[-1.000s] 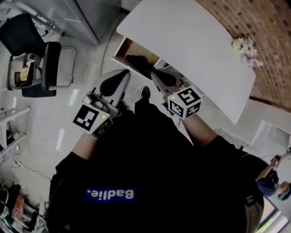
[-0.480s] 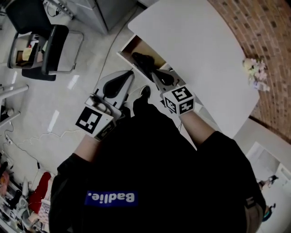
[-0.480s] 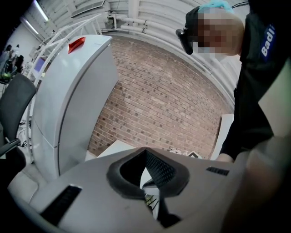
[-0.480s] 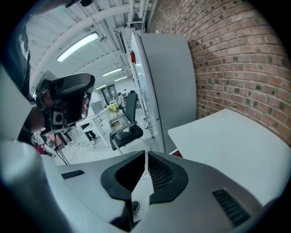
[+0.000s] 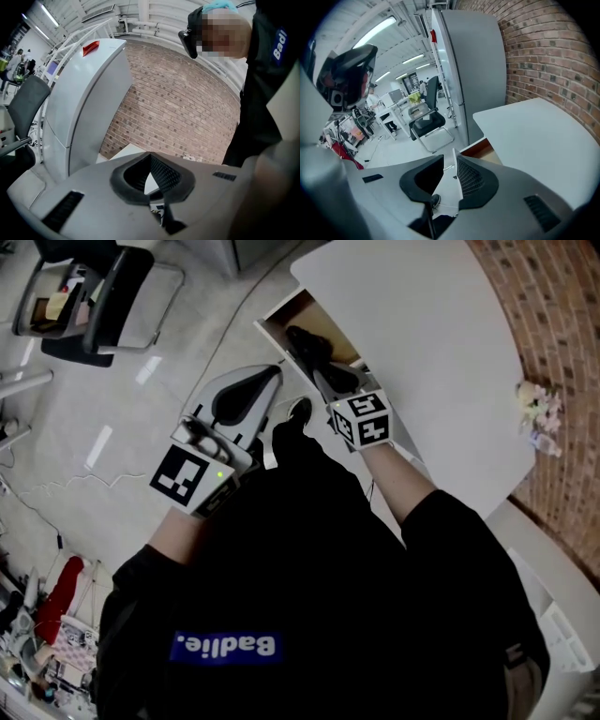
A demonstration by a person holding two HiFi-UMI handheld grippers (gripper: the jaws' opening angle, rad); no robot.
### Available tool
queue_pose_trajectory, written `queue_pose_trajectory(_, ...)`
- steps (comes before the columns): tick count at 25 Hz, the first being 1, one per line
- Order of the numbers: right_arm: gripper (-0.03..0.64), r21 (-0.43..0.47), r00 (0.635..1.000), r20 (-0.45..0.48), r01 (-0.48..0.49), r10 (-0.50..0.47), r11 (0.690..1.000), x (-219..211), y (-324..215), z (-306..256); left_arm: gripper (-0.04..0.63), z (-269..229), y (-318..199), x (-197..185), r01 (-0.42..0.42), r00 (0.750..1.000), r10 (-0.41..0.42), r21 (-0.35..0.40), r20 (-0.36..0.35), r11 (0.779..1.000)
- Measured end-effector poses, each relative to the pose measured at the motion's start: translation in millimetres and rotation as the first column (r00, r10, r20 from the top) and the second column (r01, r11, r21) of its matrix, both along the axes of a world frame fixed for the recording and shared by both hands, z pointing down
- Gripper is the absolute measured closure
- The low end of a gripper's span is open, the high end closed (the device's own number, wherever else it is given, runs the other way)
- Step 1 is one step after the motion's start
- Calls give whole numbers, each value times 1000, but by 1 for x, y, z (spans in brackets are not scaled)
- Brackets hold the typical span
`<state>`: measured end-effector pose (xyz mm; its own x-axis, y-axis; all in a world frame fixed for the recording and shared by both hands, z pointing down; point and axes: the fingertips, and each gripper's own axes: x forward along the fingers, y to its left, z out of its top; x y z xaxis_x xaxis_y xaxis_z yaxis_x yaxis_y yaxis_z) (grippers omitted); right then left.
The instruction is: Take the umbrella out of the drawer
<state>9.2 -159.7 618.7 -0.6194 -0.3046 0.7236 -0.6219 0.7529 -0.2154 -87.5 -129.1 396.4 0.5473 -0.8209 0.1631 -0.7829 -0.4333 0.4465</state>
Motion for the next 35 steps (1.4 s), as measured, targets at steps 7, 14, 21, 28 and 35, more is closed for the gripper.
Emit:
queue_pose_trajectory(7,440,-72,991,-133,13,-23,997,-1,-8,62,598,12,11,-17,45,999,-44,-38,21,998)
queue_pose_trajectory(14,400,-119,965,-252,41,-70,992,2,-13,124,598,23,18,-37,79,996,-76,-60,42,995)
queue_pose_trajectory(21,380,-155,940,-329,41,-91,987,13,-19,173,598,26,17,-41,70,996,-66,-67,59,995)
queue_pose_trajectory(28,362,-198,917,-381,40,-115,979,20,-25,222,598,35,20,-47,87,994,-80,-90,76,992)
queue_pose_trajectory(35,359,-258,900,-420,2,-114,966,28,-32,268,598,50,23,-51,98,992,-87,-120,92,988)
